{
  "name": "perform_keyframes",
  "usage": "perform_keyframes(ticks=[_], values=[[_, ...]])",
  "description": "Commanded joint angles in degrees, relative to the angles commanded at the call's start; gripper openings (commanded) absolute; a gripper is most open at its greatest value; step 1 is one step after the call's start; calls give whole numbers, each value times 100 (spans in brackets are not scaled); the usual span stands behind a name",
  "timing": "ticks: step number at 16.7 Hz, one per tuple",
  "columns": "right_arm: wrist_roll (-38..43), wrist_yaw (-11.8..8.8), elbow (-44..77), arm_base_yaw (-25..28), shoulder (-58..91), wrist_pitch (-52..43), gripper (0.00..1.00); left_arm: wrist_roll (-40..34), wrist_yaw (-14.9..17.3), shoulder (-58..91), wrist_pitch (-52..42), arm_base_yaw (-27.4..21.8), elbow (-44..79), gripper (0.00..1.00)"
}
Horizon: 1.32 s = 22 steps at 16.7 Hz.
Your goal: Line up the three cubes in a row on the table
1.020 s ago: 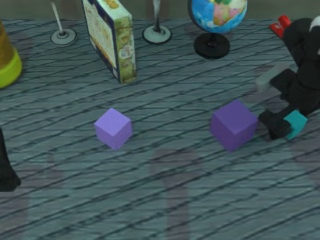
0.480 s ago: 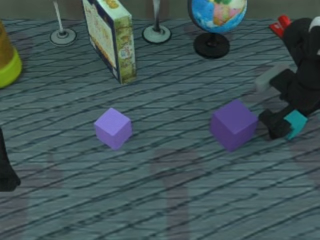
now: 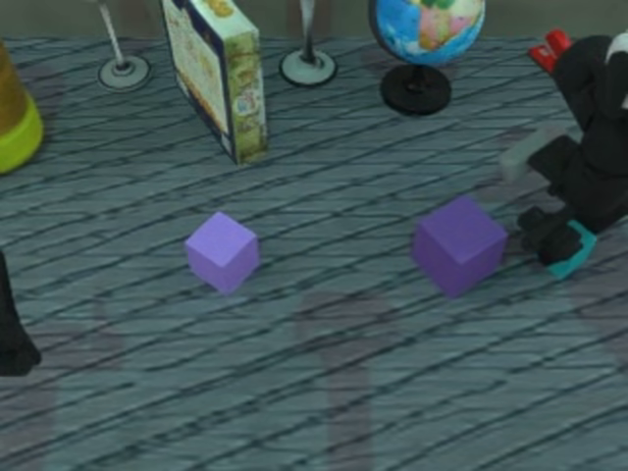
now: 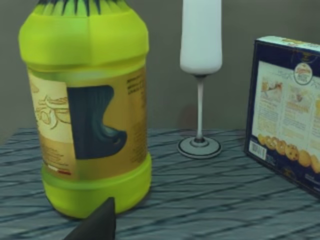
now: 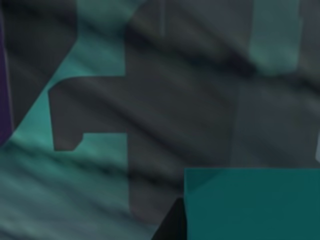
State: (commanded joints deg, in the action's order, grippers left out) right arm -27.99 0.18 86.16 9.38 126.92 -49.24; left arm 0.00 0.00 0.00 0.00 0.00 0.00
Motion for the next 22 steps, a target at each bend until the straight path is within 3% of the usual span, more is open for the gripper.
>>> perform_keyframes(ticks=[9,16,22], values=[[60,-78,63,0,-217,-131,0,0,0,0,0,0,0,100],[50,-84,850,38,-603,-1356,0,0,0,0,0,0,0,100],[68,-84,947,22,-665,-1486,0,0,0,0,0,0,0,100]])
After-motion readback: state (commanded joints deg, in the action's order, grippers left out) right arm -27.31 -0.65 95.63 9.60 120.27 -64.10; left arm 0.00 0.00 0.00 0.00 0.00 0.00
